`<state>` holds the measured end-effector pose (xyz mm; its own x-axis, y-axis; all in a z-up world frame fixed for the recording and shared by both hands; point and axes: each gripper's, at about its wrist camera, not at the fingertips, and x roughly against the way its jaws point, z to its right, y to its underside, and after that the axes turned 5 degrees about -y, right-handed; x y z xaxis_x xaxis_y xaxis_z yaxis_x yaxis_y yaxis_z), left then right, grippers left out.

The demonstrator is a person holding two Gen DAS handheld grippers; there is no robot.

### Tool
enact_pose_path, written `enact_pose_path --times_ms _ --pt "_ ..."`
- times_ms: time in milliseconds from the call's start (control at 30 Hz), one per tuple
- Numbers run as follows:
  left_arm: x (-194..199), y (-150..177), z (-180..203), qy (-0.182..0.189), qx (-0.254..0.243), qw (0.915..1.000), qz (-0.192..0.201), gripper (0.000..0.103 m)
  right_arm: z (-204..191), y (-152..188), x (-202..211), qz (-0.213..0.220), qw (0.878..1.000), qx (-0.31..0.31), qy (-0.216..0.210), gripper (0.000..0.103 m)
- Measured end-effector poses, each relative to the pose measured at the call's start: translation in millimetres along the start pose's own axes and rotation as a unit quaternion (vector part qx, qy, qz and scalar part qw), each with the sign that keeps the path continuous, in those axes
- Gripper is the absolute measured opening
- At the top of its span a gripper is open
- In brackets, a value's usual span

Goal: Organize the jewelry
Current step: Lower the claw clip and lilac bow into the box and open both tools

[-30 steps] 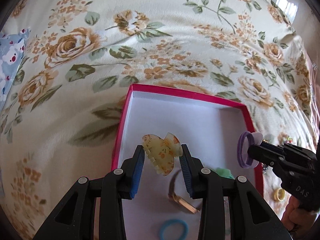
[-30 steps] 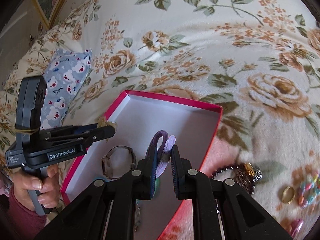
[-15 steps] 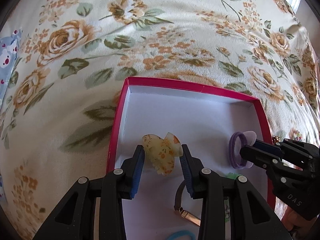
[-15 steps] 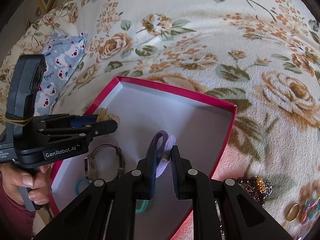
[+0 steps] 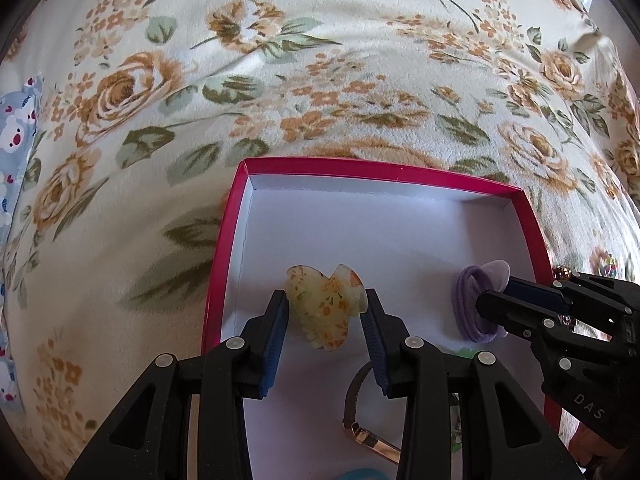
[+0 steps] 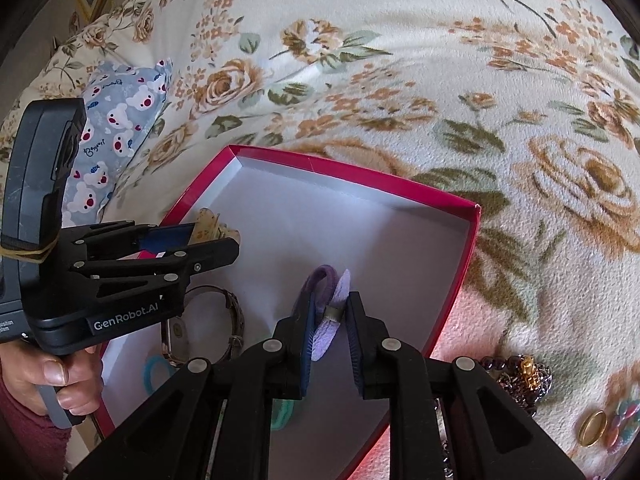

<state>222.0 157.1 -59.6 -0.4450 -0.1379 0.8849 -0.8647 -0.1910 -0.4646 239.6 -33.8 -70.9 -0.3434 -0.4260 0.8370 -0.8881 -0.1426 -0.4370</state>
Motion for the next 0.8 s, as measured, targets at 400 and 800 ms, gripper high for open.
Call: enact_pose_path --times_ms 400,800 --pt "-1.7 -1.8 2.2 -0.006 0.0 1.0 0.0 0.051 -1.9 6.5 9.1 0.012 1.0 -0.005 -0.01 0.028" --pt "26.2 8.4 -15.2 0.011 0.04 0.9987 0.031 0.066 1.4 18.8 61.0 0.069 0.997 -0.029 -0.026 0.037"
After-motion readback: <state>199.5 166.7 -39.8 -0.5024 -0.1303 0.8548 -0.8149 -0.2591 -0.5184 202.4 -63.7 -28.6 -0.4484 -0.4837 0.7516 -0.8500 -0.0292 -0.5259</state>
